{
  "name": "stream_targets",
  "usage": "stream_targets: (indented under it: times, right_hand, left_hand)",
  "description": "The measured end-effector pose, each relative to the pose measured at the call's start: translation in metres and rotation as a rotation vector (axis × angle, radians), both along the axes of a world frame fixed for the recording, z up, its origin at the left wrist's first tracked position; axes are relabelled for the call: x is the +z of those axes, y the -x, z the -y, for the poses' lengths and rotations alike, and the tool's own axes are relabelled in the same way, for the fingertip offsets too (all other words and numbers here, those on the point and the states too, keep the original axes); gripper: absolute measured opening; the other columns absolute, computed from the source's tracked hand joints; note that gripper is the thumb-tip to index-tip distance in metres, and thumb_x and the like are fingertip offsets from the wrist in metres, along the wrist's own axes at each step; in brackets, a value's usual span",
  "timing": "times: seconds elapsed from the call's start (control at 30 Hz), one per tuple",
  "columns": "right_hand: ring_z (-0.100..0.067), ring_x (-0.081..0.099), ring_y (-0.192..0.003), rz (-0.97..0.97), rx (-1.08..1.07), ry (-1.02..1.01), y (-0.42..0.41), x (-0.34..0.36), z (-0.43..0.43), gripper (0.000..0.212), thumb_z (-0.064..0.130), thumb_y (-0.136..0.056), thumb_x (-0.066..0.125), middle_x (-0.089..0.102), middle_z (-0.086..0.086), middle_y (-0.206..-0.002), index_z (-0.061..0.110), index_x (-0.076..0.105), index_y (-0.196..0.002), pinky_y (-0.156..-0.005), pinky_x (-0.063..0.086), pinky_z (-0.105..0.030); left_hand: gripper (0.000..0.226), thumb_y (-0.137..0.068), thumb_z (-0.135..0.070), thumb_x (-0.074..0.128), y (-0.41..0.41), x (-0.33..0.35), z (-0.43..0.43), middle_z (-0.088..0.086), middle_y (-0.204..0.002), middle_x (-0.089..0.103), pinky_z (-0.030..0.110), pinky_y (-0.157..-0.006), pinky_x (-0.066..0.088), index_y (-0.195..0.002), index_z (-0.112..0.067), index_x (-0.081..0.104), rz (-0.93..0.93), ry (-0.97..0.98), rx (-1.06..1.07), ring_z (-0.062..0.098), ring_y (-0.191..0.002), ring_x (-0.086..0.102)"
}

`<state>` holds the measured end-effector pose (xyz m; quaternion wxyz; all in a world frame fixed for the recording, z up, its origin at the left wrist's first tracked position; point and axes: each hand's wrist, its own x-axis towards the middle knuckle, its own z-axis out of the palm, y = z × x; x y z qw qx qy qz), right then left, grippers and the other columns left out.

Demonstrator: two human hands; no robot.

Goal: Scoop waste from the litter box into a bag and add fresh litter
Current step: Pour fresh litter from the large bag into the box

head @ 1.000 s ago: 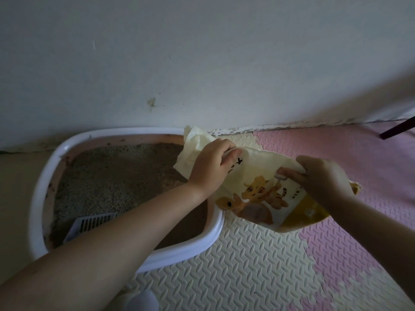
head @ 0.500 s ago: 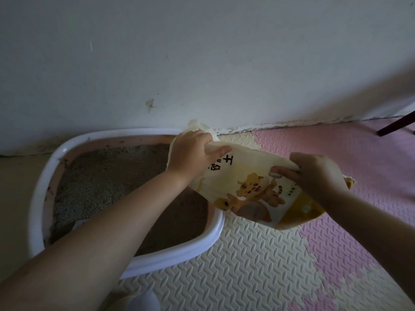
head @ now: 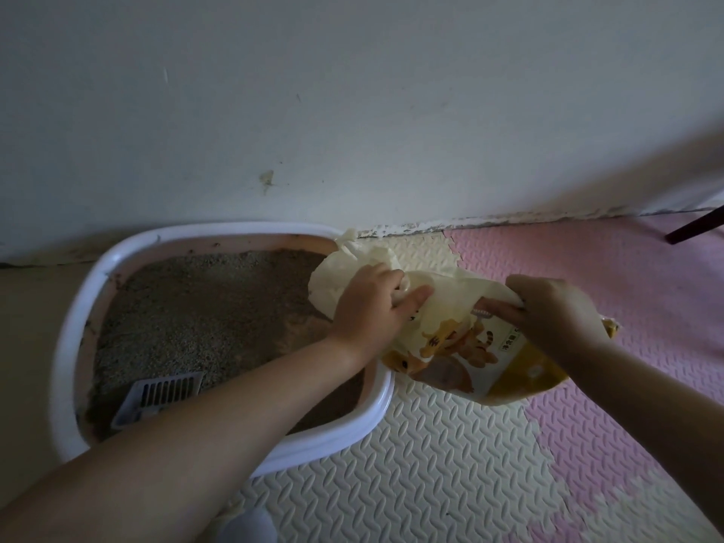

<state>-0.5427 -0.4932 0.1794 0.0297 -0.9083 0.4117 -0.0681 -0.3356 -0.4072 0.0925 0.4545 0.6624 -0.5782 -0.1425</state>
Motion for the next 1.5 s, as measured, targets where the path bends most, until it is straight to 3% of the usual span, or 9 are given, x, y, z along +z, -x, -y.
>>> stream_targets:
  times: [0.13, 0.27, 0.5, 0.87, 1.13, 1.5]
  right_hand:
    - [-0.003, 0.044, -0.04, -0.009, 0.01, 0.005, -0.002, 0.001, -0.002, 0.034, 0.045, -0.081, 0.063, 0.044, 0.014, -0.047, 0.022, 0.05, -0.06, -0.039, 0.028, -0.017]
    - [-0.008, 0.046, -0.04, -0.019, 0.033, 0.02, -0.008, 0.003, -0.002, 0.036, 0.048, -0.081, 0.061, 0.047, 0.012, -0.048, 0.02, 0.051, -0.06, -0.038, 0.033, -0.018]
    - [-0.003, 0.043, -0.042, -0.091, 0.054, 0.024, -0.027, 0.017, -0.006, 0.036, 0.051, -0.081, 0.058, 0.045, 0.013, -0.05, 0.02, 0.051, -0.063, -0.041, 0.028, -0.017]
    - [-0.014, 0.051, -0.051, -0.227, 0.025, 0.01, -0.047, 0.028, -0.009, 0.039, 0.057, -0.082, 0.053, 0.052, 0.007, -0.057, 0.023, 0.048, -0.066, -0.05, 0.041, -0.025]
    - [-0.007, 0.044, -0.049, -0.27, 0.004, 0.004, -0.054, 0.034, -0.013, 0.041, 0.057, -0.083, 0.052, 0.048, 0.009, -0.055, 0.025, 0.04, -0.061, -0.045, 0.028, -0.021]
    - [-0.008, 0.045, -0.047, -0.253, -0.004, -0.001, -0.051, 0.033, -0.017, 0.041, 0.056, -0.083, 0.053, 0.048, 0.009, -0.053, 0.026, 0.038, -0.059, -0.045, 0.028, -0.021]
  left_hand:
    - [0.045, -0.087, -0.06, 0.046, 0.001, -0.004, 0.0, -0.014, -0.066, 0.032, 0.023, -0.06, 0.026, -0.06, -0.032, 0.024, -0.036, -0.027, 0.003, 0.011, -0.07, 0.036]
    - [0.047, -0.087, -0.064, 0.041, -0.002, -0.009, -0.002, -0.007, -0.07, 0.042, 0.032, -0.065, 0.039, -0.063, -0.023, 0.038, -0.073, -0.064, 0.046, 0.014, -0.073, 0.042]
    - [0.051, -0.085, -0.065, 0.04, -0.01, -0.016, -0.005, -0.006, -0.075, 0.05, 0.031, -0.071, 0.043, -0.072, -0.017, 0.052, -0.154, -0.089, 0.074, 0.013, -0.077, 0.049]
    - [0.055, -0.081, -0.07, 0.044, -0.015, -0.02, -0.008, -0.005, -0.078, 0.053, 0.03, -0.073, 0.044, -0.077, -0.016, 0.056, -0.183, -0.086, 0.058, 0.014, -0.08, 0.051]
    - [0.055, -0.08, -0.072, 0.043, -0.016, -0.023, -0.01, -0.006, -0.079, 0.053, 0.032, -0.075, 0.046, -0.078, -0.018, 0.055, -0.164, -0.095, 0.071, 0.013, -0.081, 0.05]
    - [0.053, -0.082, -0.07, 0.045, -0.015, -0.022, -0.009, -0.006, -0.076, 0.051, 0.037, -0.072, 0.047, -0.074, -0.018, 0.052, -0.113, -0.082, 0.085, 0.015, -0.078, 0.049]
